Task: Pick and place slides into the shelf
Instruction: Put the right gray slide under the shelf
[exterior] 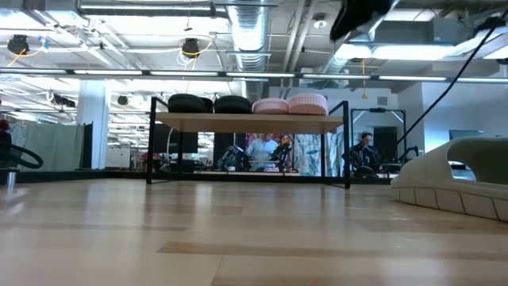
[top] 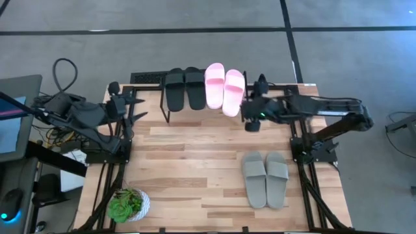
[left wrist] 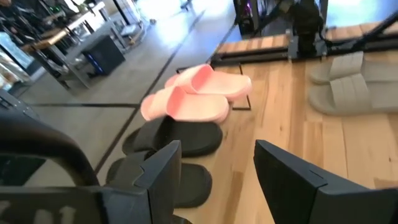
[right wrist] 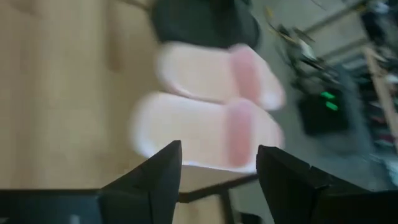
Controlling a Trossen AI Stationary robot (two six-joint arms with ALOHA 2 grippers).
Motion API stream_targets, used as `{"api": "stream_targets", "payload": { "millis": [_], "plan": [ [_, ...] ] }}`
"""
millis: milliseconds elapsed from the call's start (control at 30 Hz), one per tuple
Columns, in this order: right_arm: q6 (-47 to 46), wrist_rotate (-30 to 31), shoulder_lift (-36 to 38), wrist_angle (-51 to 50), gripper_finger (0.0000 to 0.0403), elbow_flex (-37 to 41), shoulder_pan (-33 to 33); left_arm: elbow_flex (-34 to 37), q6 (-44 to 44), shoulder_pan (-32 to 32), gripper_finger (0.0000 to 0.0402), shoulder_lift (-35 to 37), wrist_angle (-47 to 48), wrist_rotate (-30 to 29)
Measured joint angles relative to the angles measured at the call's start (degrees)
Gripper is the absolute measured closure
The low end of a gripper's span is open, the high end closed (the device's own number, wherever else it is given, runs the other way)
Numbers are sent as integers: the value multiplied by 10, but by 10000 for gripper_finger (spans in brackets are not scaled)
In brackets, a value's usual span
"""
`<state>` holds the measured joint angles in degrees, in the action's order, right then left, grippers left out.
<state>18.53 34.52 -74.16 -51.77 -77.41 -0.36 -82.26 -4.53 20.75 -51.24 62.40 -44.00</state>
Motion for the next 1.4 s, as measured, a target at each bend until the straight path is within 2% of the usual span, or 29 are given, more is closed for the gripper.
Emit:
{"api": "stream_targets", "payload": {
  "millis": [133, 267, 633, 800, 1067, 1233, 1400],
  "plan": [
    [-76, -50, 38, -20, 216, -1, 68, 15, 2, 0, 210, -18, -7, 3],
    [-160, -54, 51, -55, 225, -1, 146, 51, 9, 0, 210, -28, -31, 6],
    [-381, 77, -15, -179, 250, -1, 357, 171, 41, 24, 210, -29, -172, 27],
    [-473, 140, -56, -211, 259, -1, 446, 241, 99, 37, 210, -32, -320, 34],
    [-668, 234, -127, -306, 273, -1, 568, 349, 219, 37, 210, -54, -601, 118],
    [-833, 241, -173, -383, 275, -1, 612, 388, 250, 36, 210, -87, -706, 138],
    [-869, 239, -220, -382, 274, -1, 625, 401, 256, 23, 210, -147, -780, 176]
  ]
}}
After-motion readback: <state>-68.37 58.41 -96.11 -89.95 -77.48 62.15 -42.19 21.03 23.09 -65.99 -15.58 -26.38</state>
